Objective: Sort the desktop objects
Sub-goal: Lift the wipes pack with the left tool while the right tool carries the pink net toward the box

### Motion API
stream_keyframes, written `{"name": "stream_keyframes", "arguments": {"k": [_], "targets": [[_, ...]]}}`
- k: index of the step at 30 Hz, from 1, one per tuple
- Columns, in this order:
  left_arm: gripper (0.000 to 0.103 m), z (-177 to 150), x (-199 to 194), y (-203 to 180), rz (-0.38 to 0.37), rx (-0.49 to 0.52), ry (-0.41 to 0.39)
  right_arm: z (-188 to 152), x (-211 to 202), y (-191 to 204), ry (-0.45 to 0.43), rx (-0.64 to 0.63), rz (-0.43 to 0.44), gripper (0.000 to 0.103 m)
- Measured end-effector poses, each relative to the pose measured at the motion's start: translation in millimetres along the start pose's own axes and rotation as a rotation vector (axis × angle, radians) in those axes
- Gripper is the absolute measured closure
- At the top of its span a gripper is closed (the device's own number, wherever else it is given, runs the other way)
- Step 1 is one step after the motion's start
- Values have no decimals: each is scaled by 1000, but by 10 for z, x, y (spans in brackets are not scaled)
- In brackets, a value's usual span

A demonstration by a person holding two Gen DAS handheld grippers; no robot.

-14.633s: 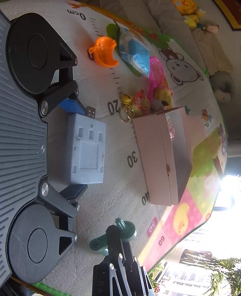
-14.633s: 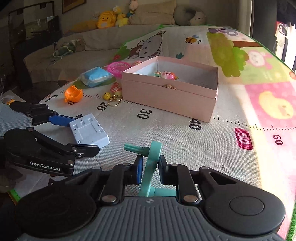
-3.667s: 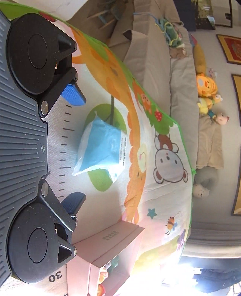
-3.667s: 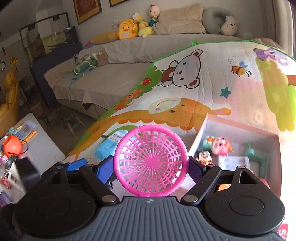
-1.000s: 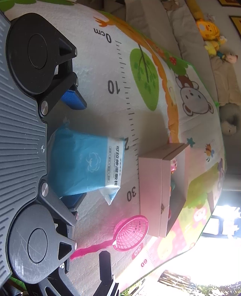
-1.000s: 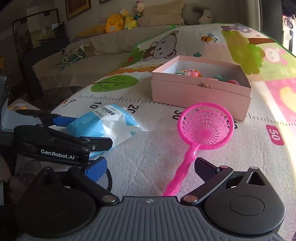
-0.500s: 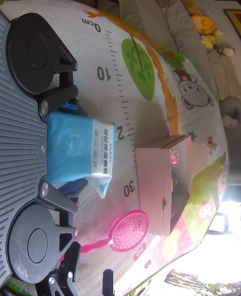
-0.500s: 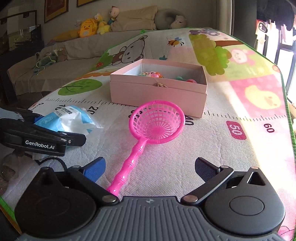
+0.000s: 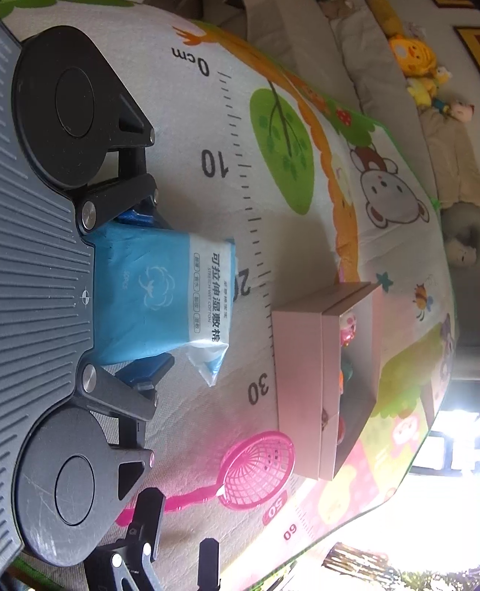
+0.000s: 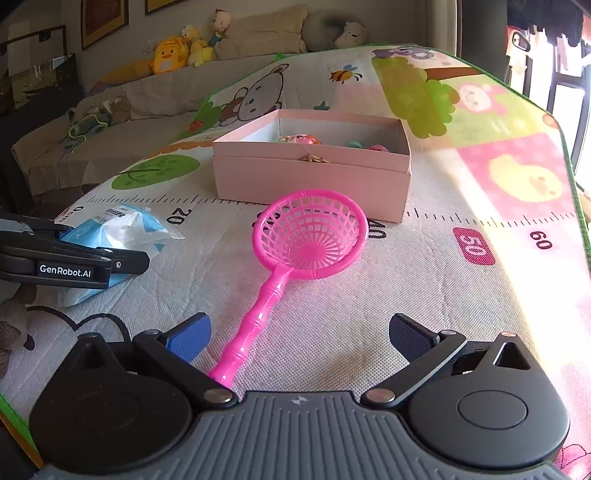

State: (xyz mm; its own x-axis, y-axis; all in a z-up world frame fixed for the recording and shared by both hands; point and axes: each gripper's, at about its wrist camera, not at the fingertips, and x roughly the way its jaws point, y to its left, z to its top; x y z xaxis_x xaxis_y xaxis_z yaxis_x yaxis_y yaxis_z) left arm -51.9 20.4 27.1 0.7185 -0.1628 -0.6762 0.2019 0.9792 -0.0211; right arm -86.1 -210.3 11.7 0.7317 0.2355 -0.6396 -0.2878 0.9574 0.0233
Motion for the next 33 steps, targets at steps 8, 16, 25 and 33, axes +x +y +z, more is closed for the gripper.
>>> {"name": "stream_keyframes", "arguments": {"k": [8, 16, 25, 33], "targets": [[19, -12, 11, 5, 27, -11, -13, 10, -81, 42, -25, -18, -28, 0], [17, 0, 46, 15, 51, -12, -2, 359, 107, -6, 14, 15, -39, 0], [16, -3, 36, -1, 56, 5, 4, 583, 557, 31, 89, -26, -87, 13], [44, 33, -71, -94, 33, 57, -29, 581, 124, -103, 35, -28, -25, 21]]}}
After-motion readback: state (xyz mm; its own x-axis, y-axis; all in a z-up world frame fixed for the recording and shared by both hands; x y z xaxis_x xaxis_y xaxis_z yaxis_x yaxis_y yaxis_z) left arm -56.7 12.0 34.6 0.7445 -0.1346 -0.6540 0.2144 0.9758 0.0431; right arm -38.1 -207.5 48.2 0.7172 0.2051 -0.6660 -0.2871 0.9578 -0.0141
